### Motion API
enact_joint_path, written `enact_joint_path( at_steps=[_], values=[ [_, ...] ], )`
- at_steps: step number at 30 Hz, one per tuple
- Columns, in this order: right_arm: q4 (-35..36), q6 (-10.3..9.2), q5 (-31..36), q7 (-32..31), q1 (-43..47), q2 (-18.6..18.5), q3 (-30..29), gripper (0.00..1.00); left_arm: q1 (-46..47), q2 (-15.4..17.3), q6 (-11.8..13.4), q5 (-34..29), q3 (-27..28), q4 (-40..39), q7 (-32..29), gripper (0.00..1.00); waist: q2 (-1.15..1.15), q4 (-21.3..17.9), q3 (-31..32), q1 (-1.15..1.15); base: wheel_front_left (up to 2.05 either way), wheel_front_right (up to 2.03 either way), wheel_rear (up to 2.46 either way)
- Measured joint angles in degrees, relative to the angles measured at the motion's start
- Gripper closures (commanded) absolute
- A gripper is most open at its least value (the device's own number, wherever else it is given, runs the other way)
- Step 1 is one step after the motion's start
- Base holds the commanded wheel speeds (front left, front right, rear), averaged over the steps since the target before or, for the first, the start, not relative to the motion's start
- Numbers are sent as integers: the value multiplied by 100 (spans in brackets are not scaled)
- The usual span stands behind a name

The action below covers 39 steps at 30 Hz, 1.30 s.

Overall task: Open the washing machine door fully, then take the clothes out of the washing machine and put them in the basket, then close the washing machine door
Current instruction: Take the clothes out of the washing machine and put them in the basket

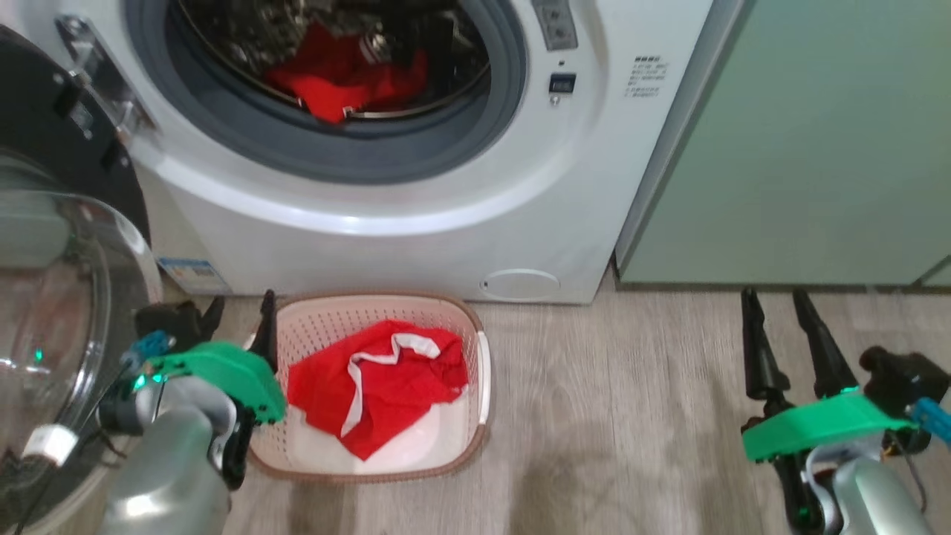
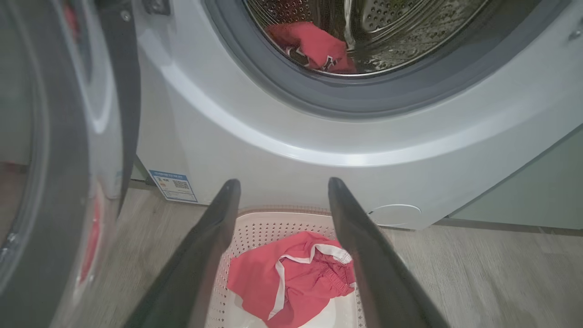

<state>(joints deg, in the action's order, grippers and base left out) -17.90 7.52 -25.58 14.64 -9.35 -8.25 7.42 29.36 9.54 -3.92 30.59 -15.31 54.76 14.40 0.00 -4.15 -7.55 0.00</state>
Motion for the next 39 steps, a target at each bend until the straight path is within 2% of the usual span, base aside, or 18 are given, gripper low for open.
enact_joint_path(
  at_steps=[8, 18, 28, 39],
  values=[
    [109, 0, 75, 0, 319, 99, -27, 0, -1171, 120, 252, -466, 846, -1570, 1, 0, 0, -58, 456, 0, 0, 0, 0],
    [142, 0, 144, 0, 628, 170, -156, 0, -2396, -94, 446, -791, 1856, -3022, 7, 0, 0, -152, 744, 0, 0, 0, 0],
    [204, 0, 175, -1, 754, 247, -209, 0, -2794, -319, 390, -942, 2024, -3411, 7, 0, 0, -140, 808, 0, 0, 0, 0],
    [199, 0, 175, 0, 754, 254, -204, 0, -2806, -369, 388, -1034, 1944, -3504, -16, 0, 0, -166, 794, 0, 0, 0, 0]
  ],
)
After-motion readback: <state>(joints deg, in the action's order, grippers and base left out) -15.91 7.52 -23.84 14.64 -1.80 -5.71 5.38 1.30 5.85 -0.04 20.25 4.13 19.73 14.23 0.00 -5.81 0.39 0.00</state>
